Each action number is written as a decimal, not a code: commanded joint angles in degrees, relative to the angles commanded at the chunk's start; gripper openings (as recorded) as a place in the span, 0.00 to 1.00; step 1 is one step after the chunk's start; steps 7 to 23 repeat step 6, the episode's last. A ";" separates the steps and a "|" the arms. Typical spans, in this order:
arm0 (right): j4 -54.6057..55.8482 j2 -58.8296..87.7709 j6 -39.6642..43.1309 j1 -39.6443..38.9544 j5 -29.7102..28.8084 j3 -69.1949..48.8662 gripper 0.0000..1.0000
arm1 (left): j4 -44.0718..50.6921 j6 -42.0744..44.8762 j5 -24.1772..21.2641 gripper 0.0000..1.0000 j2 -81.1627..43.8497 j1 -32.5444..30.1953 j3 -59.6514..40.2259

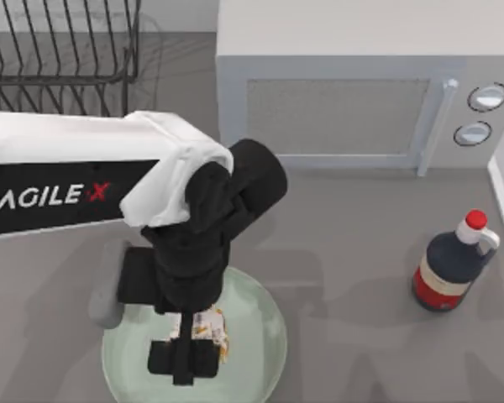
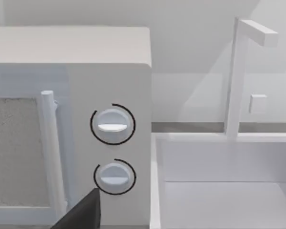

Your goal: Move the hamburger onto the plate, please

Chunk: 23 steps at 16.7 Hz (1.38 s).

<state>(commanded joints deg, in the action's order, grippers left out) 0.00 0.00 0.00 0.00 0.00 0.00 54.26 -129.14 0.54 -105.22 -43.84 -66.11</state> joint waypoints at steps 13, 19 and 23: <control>0.00 0.00 0.00 0.00 0.00 0.00 1.00 | 0.00 0.00 0.00 1.00 0.00 0.00 0.00; 0.00 0.00 0.00 0.00 0.00 0.00 1.00 | 0.00 0.00 0.00 1.00 0.00 0.00 0.00; 0.00 0.00 0.00 0.00 0.00 0.00 1.00 | 0.00 0.00 0.00 1.00 0.00 0.00 0.00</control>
